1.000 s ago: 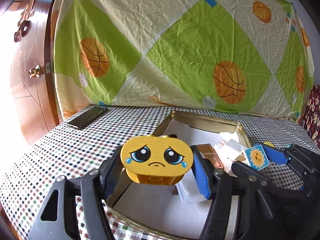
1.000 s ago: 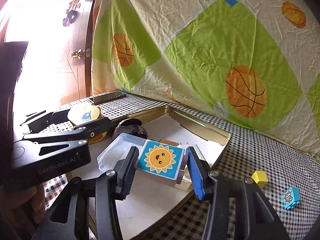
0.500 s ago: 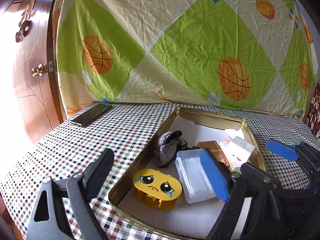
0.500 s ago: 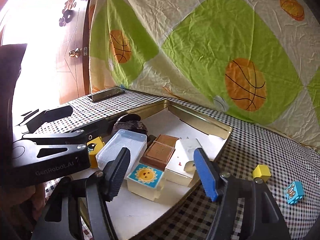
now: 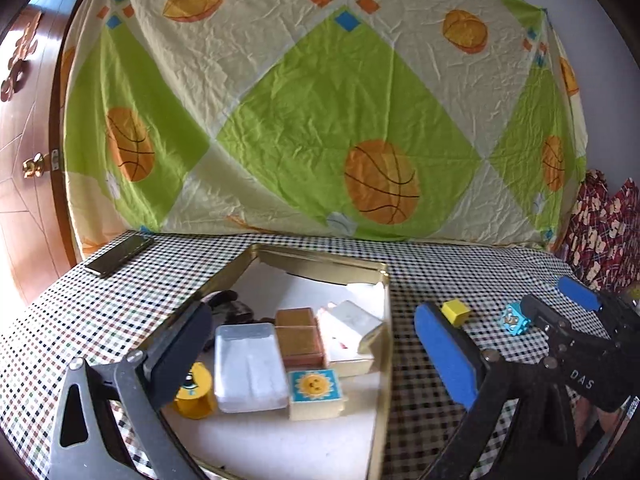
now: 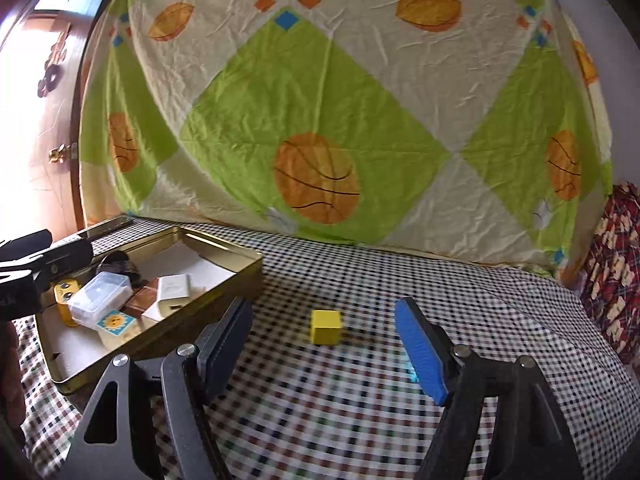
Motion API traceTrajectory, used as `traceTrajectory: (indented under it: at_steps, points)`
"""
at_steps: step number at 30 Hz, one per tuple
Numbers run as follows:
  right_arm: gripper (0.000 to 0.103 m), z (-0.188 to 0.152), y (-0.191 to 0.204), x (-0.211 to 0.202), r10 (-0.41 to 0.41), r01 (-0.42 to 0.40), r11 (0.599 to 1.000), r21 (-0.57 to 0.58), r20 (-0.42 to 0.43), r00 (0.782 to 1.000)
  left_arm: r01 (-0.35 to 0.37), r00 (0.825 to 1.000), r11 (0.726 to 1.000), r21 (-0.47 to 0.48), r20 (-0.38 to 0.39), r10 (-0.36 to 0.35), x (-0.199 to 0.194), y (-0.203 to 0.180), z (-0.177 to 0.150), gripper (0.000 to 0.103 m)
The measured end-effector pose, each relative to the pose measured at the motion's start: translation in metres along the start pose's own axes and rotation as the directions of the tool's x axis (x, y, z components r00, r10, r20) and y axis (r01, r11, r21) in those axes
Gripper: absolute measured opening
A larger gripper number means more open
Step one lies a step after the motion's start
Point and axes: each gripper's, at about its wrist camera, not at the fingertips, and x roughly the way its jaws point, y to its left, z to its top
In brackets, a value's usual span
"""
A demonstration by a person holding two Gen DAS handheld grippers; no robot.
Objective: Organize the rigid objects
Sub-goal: 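Withdraw the left tool toward the small yellow cube while the right tool moves toward the blue brick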
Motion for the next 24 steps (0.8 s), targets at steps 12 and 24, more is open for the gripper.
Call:
traceTrajectory:
  at_steps: [12,24]
  points:
    - [0.081,-0.01,-0.065,0.011,-0.218,0.221,0.975,0.032,-0.081,0.973,0.024,0.999,0.999,0.048,-0.039,-0.022,0.024,-0.063,0.01,0.103]
    - [0.09,-0.009,-0.063,0.015,-0.248,0.25,0.968,0.011,-0.084,0.965,0.021,0.999,0.995,0.094,-0.04,-0.017,0.03,-0.078,0.007,0.103]
